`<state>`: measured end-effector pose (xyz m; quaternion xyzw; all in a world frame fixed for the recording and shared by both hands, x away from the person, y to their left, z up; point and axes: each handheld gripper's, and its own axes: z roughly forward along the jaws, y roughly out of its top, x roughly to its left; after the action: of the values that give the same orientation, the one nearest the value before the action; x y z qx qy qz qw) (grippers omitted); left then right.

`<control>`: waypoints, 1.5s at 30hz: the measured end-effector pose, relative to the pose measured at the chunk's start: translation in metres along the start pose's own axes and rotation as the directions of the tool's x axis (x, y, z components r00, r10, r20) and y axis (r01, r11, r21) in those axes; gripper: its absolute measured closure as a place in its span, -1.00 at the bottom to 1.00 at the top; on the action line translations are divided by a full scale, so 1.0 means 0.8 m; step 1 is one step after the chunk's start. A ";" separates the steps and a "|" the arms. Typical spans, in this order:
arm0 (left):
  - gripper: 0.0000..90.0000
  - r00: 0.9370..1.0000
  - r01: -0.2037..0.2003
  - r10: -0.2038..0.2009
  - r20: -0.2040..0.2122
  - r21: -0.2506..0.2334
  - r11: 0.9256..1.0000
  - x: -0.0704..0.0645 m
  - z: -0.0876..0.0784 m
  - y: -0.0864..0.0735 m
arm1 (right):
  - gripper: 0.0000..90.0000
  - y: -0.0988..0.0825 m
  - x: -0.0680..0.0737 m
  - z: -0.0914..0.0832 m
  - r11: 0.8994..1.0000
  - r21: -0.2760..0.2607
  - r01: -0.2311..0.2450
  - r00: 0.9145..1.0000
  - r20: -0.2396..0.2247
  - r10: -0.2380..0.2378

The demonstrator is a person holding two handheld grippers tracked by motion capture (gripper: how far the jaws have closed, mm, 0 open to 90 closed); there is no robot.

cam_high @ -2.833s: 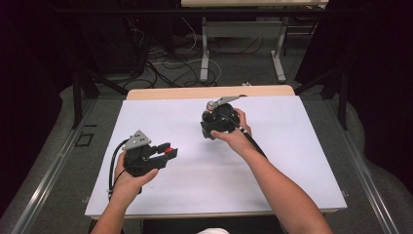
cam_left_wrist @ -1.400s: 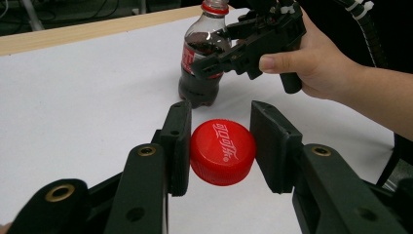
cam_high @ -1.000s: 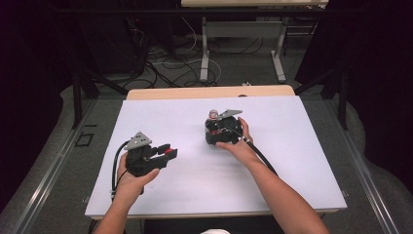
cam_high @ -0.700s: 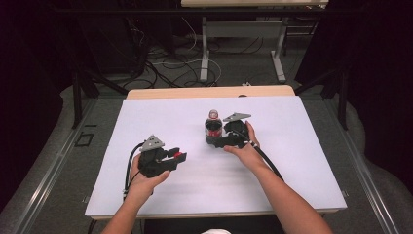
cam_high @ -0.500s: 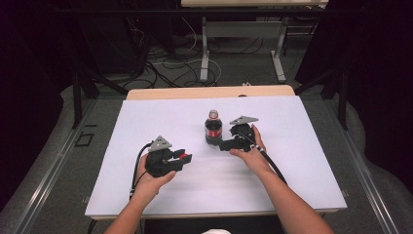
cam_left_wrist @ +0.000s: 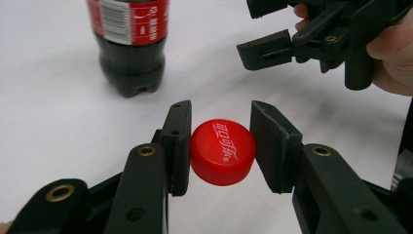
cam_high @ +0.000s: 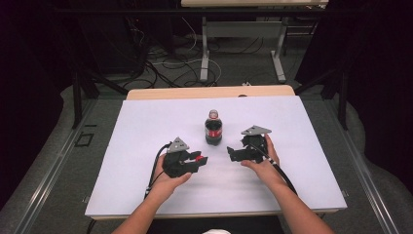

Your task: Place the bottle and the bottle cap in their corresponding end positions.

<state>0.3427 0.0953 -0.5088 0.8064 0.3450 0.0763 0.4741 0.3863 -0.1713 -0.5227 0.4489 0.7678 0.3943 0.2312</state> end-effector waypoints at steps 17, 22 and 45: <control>0.37 1.000 -0.015 0.014 0.016 0.068 0.998 -0.013 0.076 -0.010 | -1.00 -0.030 -0.027 -0.048 0.994 -0.061 -0.096 0.995 0.000 0.096; 0.36 1.000 -0.012 0.012 -0.002 0.106 0.994 -0.007 0.085 -0.013 | -1.00 -0.032 -0.034 -0.048 0.990 -0.064 -0.129 0.992 -0.001 0.129; -0.55 0.991 0.090 -0.090 -0.103 -0.001 0.996 0.040 0.011 -0.001 | -1.00 -0.046 -0.051 -0.050 0.985 -0.051 -0.165 0.986 0.018 0.166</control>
<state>0.3701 0.1091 -0.5207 0.7859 0.4053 0.0957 0.4571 0.3592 -0.2335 -0.5292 0.5098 0.7153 0.4259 0.2171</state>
